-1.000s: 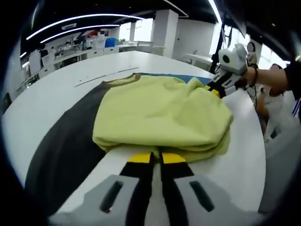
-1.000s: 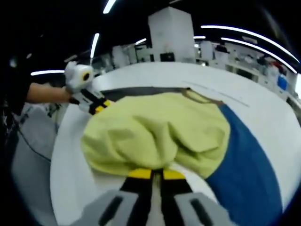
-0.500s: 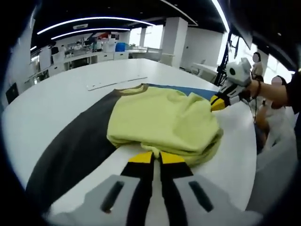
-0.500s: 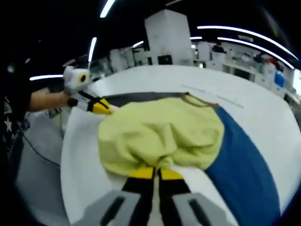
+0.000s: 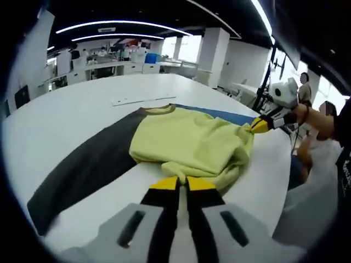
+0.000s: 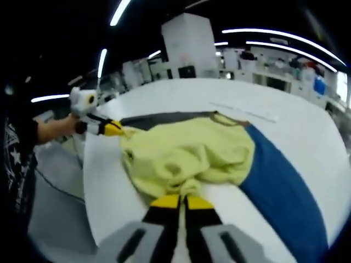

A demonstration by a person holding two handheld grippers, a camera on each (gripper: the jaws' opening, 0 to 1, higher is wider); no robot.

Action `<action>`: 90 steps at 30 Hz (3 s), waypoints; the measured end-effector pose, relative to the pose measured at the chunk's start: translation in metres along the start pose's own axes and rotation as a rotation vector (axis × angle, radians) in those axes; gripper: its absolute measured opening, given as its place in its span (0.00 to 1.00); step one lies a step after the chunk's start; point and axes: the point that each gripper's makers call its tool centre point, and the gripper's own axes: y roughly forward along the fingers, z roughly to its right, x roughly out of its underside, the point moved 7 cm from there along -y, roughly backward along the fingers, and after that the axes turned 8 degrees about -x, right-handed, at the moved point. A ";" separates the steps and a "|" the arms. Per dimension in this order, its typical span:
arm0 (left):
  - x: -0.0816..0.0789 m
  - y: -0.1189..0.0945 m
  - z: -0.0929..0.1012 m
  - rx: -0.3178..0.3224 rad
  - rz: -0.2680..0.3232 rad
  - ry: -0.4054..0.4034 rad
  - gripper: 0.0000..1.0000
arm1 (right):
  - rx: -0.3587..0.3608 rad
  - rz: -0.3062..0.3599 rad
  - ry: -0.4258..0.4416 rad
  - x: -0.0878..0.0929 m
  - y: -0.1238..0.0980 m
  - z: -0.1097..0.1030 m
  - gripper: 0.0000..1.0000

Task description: Fold the garment on the visible template until the final outline fits inside the template.

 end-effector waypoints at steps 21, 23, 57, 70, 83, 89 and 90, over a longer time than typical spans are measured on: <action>0.033 -0.026 0.009 -0.065 -0.130 -0.183 0.01 | 0.055 -0.017 0.237 0.031 -0.008 -0.028 0.00; 0.038 -0.026 0.011 -0.066 -0.144 -0.182 0.01 | 0.085 -0.042 0.228 0.035 -0.008 -0.029 0.00; 0.068 -0.035 0.010 -0.028 -0.197 0.017 0.26 | 0.135 -0.060 0.069 0.029 -0.027 -0.005 0.13; 0.069 -0.024 0.009 -0.012 -0.170 0.048 0.17 | 0.043 -0.197 -0.162 0.029 0.009 0.017 0.12; 0.068 -0.016 0.011 0.024 -0.129 0.035 0.13 | -0.052 -0.248 -0.222 0.034 0.026 0.016 0.08; 0.061 -0.013 0.016 0.055 -0.098 0.053 0.13 | -0.088 -0.262 -0.240 0.035 0.034 0.018 0.05; 0.061 -0.012 0.016 0.060 -0.095 0.055 0.14 | -0.093 -0.267 -0.240 0.036 0.035 0.018 0.05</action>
